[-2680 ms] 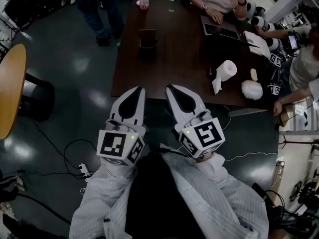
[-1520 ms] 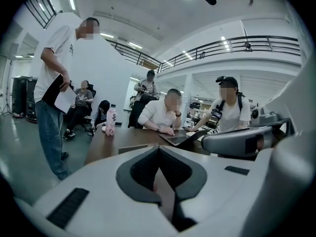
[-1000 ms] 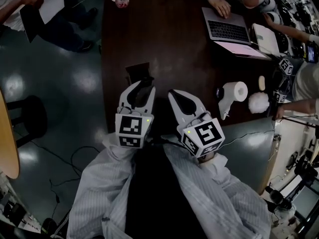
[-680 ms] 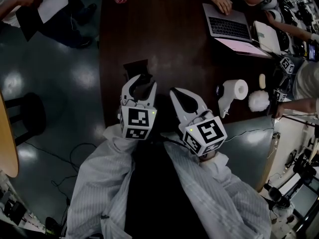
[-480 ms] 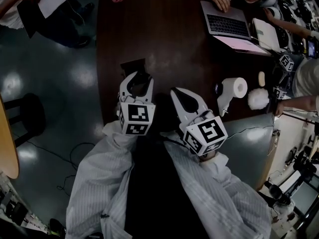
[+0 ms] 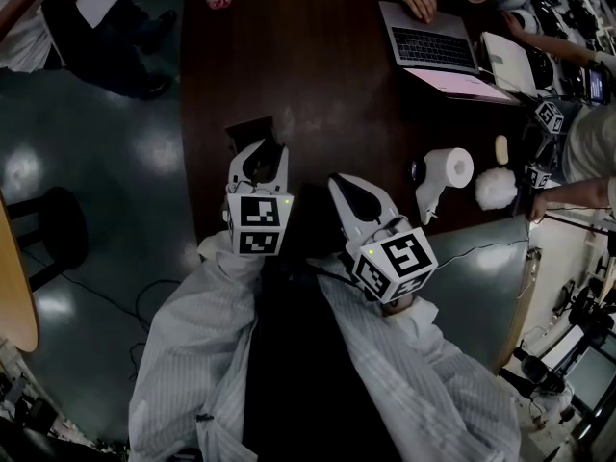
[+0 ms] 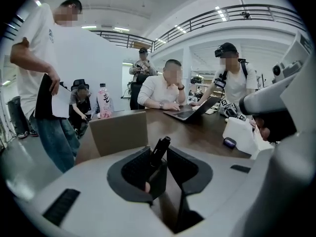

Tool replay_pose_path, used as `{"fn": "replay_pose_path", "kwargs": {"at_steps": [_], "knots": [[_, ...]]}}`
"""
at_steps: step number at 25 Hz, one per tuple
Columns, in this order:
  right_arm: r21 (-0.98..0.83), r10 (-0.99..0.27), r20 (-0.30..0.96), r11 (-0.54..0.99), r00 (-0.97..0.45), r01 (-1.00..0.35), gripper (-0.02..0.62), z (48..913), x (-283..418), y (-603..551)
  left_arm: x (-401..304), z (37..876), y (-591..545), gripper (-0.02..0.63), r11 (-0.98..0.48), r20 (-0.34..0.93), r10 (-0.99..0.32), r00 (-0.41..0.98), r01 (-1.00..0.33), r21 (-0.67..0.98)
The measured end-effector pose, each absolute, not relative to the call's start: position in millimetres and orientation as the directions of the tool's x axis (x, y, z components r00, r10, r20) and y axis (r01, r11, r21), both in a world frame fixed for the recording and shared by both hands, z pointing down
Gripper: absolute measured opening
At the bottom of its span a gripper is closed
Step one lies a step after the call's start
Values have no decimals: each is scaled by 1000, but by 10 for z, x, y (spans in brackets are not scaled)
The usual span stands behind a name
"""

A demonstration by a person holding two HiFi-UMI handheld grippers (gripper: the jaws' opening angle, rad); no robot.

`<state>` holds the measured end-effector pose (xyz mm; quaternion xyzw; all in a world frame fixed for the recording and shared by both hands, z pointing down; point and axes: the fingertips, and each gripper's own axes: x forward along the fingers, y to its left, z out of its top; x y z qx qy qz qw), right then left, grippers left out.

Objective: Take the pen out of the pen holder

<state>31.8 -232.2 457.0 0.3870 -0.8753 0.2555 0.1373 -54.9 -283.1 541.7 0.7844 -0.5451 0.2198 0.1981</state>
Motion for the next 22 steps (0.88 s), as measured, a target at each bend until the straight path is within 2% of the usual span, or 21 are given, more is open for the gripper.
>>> {"fn": "replay_pose_path", "kwargs": {"at_steps": [8,12,22], "knots": [[-340,-605,435,575,-666,-744,2,4572,293,-2313,-660,5381,-2868,63,-298,546,-788,284,-952,64],[-331,-605,429,585,-671,-740,2,4545,272,-2323,-758,5318,-2828,60,-263,532,-807,255,-963,61],[-308,-604,360,643,-711,-701,2,4293,55,-2371,-1074,4415,-2683,60,-234,348,-895,280,-957,171]]}}
